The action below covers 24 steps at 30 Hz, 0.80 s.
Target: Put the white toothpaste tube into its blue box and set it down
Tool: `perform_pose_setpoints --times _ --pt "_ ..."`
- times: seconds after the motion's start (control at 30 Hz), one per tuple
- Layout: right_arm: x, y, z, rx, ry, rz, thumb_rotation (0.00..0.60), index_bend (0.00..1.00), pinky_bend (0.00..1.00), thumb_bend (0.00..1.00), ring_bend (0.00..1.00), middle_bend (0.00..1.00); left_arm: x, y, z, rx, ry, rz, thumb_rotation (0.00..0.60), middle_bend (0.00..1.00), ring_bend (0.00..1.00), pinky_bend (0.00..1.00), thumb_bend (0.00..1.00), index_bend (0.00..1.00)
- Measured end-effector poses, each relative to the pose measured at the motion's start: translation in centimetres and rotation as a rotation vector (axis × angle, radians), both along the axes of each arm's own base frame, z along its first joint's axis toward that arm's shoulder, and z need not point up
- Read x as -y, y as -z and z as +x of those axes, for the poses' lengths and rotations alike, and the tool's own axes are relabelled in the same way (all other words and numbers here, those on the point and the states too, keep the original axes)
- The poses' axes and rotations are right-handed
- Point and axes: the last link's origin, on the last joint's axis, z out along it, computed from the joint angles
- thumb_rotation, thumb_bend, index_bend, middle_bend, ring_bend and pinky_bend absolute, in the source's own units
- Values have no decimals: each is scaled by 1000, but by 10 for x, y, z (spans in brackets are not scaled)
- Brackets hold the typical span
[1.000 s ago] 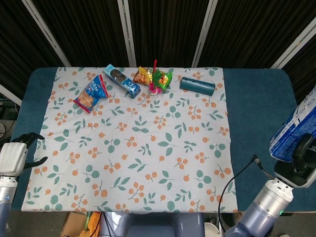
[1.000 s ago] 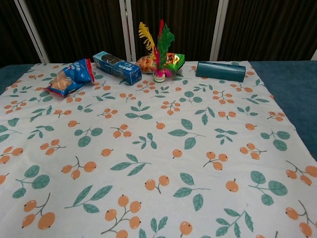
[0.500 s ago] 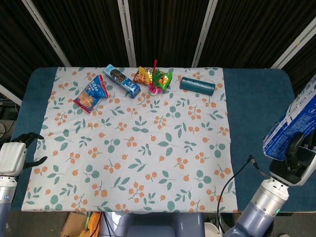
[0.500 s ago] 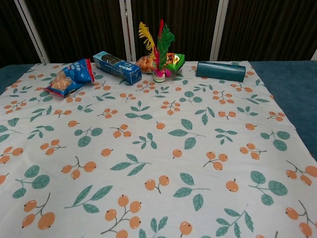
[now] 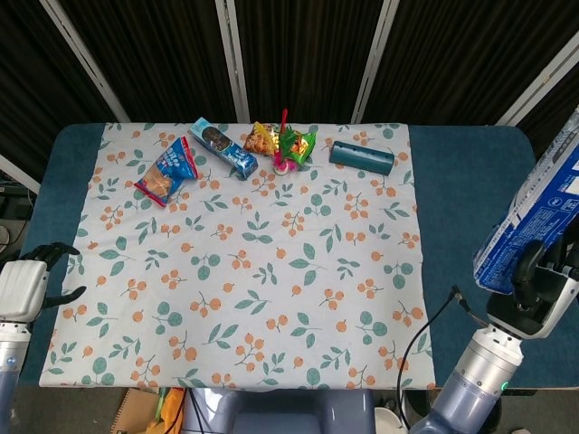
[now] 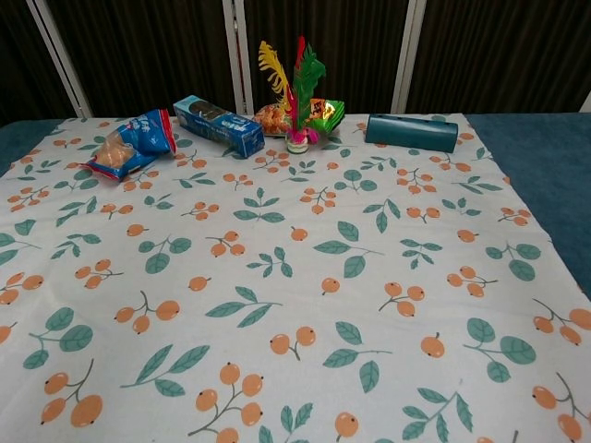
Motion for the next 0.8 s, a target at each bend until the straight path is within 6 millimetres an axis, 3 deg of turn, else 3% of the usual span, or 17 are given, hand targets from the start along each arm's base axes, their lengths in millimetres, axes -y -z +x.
perform_pose_setpoints --times 0.13,0.37,0.8 --pt "0 0 -2 -7 13 -2 600 325 672 582 593 530 0 0 0 2 0 1 600 342 337 462 0 360" --pt "-2 16 -7 -122 46 71 600 327 672 581 594 532 0 0 1 3 4 -2 600 343 337 462 0 361" --pt "-4 112 -33 -605 82 364 600 327 673 582 594 531 0 -3 1 21 3 8 600 343 337 462 0 361"
